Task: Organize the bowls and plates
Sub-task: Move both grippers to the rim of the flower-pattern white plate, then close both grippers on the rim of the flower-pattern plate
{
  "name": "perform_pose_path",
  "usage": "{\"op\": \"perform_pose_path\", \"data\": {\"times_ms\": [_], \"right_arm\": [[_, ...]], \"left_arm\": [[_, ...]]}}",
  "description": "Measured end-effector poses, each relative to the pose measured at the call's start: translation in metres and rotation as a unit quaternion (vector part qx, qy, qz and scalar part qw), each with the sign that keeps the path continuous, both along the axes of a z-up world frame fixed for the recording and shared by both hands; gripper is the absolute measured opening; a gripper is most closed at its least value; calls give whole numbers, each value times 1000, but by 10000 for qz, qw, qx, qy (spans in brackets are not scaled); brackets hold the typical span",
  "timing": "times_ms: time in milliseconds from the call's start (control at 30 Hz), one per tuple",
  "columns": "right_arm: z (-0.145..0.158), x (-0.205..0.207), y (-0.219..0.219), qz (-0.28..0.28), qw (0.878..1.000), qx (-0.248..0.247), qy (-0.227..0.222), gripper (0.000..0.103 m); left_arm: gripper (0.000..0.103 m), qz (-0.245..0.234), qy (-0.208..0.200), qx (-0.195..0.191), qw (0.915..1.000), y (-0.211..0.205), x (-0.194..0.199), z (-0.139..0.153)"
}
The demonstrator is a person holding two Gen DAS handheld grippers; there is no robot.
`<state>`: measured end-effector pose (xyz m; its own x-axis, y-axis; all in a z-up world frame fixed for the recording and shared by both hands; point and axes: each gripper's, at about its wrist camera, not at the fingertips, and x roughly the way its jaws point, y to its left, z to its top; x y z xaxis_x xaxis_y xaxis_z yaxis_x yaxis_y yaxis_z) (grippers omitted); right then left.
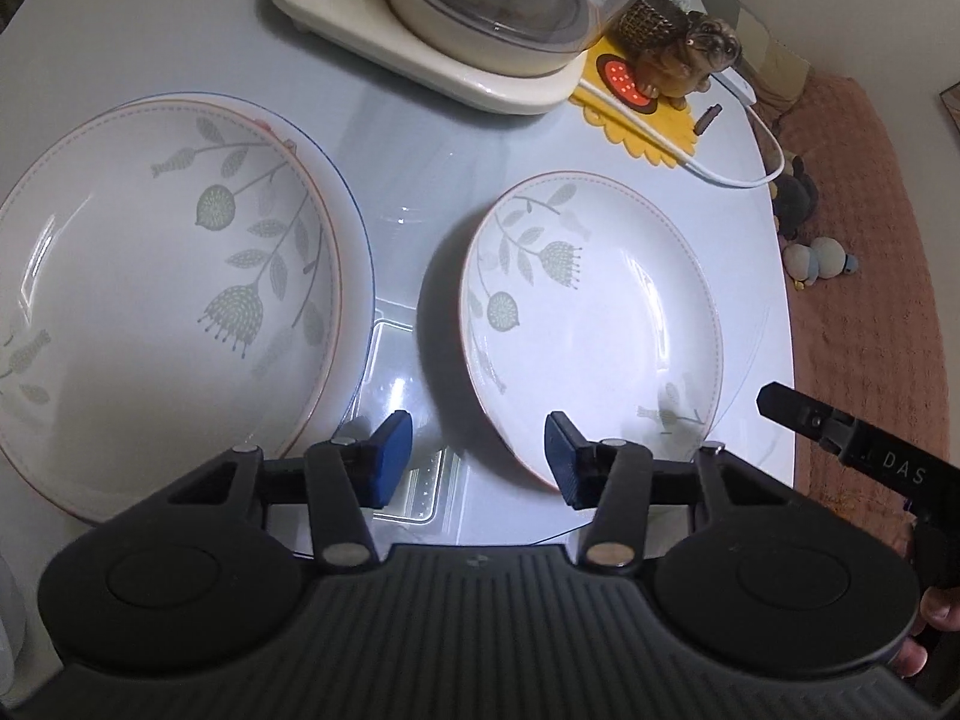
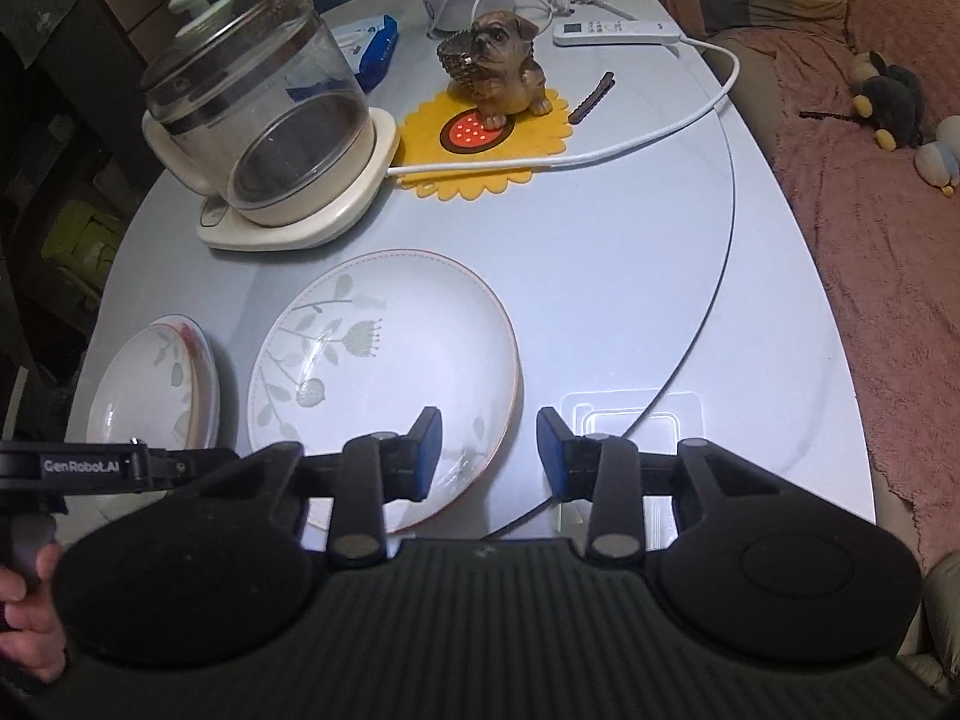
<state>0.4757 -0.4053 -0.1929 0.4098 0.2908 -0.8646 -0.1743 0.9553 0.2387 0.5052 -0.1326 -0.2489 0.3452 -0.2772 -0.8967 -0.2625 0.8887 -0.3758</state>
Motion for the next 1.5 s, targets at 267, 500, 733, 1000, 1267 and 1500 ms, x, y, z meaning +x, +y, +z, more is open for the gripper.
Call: {"op": "perform_pose_path", "data": {"times_ms": [267,500,733,1000,1267,1500], "right_arm": [[-23,44,2,200,9996,43,171,36],[-37,66,3,326,9989,172,284,28],[-55,76,6,420,9973,321,516,18],[-64,82,7,580,9952,459,635,16],[-49,82,7,745,9936,480,696,17],[-29,69,9,826,9922,607,708,17]], "left_arm": [[49,113,111,-42,9999,-13,16,-18],[35,28,153,223,9996,-22,34,-27],[23,128,129,318,9993,-18,39,-34],[23,310,276,79,9991,-11,37,-36],[22,318,269,-162,9990,-4,32,-21],[22,481,286,-334,9979,4,7,-4]]}}
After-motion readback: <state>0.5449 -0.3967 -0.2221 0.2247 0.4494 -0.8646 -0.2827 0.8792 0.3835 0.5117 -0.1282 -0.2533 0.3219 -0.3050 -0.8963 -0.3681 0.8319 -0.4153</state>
